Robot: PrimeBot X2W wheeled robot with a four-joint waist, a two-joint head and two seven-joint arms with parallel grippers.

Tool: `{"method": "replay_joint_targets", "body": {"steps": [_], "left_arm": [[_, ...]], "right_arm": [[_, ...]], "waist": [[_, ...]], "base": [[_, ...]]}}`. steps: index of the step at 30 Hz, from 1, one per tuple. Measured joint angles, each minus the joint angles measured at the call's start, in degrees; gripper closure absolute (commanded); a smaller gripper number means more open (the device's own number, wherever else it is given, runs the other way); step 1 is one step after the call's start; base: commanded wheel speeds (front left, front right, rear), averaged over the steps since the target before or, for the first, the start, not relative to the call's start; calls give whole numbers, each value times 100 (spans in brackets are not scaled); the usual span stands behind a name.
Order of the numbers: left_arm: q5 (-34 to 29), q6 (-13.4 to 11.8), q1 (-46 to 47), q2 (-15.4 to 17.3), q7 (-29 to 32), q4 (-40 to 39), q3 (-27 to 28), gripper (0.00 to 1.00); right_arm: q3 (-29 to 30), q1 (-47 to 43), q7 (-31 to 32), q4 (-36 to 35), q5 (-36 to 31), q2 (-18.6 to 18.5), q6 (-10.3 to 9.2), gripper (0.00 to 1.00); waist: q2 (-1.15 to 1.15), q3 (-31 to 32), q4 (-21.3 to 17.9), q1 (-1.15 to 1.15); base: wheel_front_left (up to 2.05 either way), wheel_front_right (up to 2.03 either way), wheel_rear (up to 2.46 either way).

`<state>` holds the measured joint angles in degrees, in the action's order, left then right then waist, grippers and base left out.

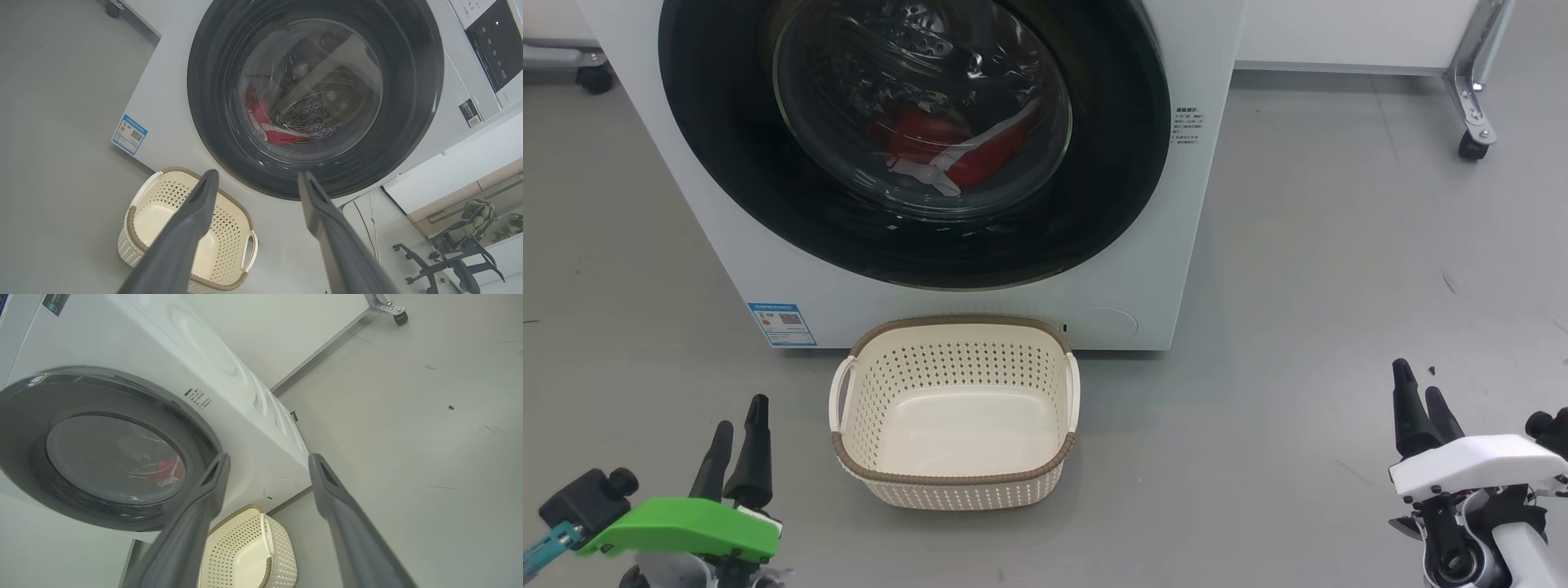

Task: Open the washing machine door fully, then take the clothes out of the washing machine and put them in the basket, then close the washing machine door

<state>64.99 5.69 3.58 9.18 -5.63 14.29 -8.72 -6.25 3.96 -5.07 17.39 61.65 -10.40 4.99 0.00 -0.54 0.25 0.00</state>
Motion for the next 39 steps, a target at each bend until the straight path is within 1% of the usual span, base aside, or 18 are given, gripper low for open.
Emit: {"method": "replay_joint_targets", "body": {"steps": [6, 8, 12, 15, 21, 26, 32, 34, 39], "left_arm": [[-760, -138, 8, 80, -102, -52, -154, 0], [-1033, -190, 10, 89, -113, -86, -237, 0], [-1477, -247, 15, 104, -209, -138, -376, 0], [-1823, -296, 18, 132, -255, -159, -501, 0], [-2404, -392, 21, 144, -359, -182, -698, 0], [-2806, -439, 22, 144, -437, -198, -817, 0], [-3241, -490, 23, 138, -555, -211, -905, 0], [-3330, -498, 23, 130, -564, -205, -922, 0], [-3572, -548, 22, 76, -669, -163, -950, 0]], "right_arm": [[-225, 35, -92, 8, -683, -52, -114, 0], [-301, 35, -138, 13, -879, -53, -122, 0], [-425, 36, -205, 35, -1234, -53, -218, 0], [-537, 38, -267, 60, -1507, -59, -222, 0], [-691, 79, -382, 97, -2003, -71, -313, 0], [-778, 133, -444, 113, -2382, -73, -364, 0], [-844, 151, -571, 142, -2784, -82, -372, 0], [-875, 152, -612, 151, -2956, -82, -415, 0], [-923, 156, -699, 172, -3307, -82, -417, 0]], "waist": [[0, 9, 8, 0], [0, 12, 10, 0], [0, 18, 9, 0], [0, 21, 8, 0], [0, 23, 5, 0], [0, 23, 3, 0], [0, 23, 7, 0], [0, 21, 10, 0], [0, 17, 14, 0]], "base": [[0, 0, 0], [0, 0, 0], [0, 0, 0], [0, 0, 0], [0, 0, 0], [0, 0, 0], [0, 0, 0], [0, 0, 0], [0, 0, 0]]}}
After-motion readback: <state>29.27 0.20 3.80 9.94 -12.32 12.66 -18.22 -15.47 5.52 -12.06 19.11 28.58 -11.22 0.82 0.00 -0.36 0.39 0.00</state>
